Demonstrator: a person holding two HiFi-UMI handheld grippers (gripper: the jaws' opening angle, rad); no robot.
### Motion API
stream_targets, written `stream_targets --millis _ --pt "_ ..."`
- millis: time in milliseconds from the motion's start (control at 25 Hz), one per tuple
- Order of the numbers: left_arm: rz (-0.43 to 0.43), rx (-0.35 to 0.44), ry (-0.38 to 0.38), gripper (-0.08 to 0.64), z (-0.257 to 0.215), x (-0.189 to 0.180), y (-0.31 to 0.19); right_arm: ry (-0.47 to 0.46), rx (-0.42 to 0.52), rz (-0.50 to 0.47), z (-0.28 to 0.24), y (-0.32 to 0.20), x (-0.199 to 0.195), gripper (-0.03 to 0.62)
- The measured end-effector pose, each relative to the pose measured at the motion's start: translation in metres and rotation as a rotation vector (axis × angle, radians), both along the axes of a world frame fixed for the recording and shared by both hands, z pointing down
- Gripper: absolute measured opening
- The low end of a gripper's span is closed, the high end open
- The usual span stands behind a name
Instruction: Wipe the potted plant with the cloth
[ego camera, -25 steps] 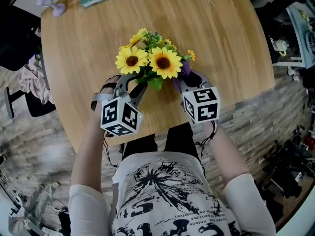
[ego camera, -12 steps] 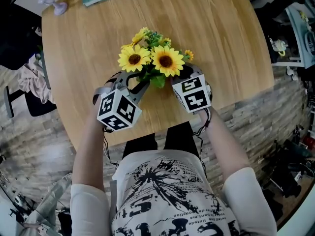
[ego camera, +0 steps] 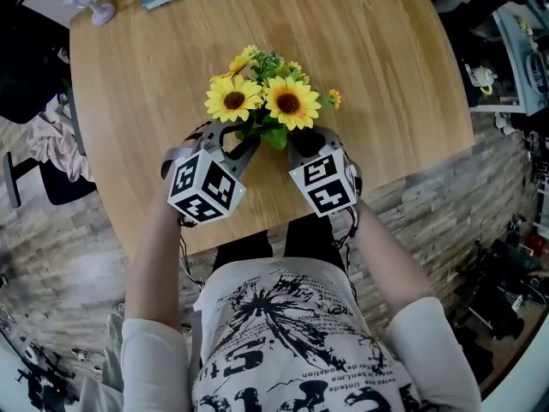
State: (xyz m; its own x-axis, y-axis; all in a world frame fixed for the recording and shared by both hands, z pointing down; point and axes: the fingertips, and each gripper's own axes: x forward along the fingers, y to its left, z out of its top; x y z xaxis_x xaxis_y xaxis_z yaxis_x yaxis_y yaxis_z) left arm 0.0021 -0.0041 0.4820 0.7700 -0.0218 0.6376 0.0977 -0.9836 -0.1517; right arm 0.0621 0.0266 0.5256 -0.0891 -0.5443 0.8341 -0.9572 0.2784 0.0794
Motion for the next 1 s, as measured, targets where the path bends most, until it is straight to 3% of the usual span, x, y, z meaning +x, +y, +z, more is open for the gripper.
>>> stream_targets --millis 160,480,720,1000 --pt "0.014 -0.02 0.008 0.097 -0.002 0.001 0.003 -0.032 -0.01 -0.003 -0.001 0.006 -0.009 0.084" --pt "0.052 -0.095 0.029 0.077 -0.004 0.006 0.01 -0.217 -0.008 -0.016 -0.005 0.01 -0.034 0.084" --pt "0.067 -0.12 0.047 0.075 -0.005 0.008 0.012 -0.27 -0.008 -0.01 -0.005 0.011 -0.041 0.084" --pt "0.096 -0.156 0.061 0.074 -0.006 0.008 0.012 -0.425 -0.024 -0.136 -0.007 0.019 -0.082 0.084"
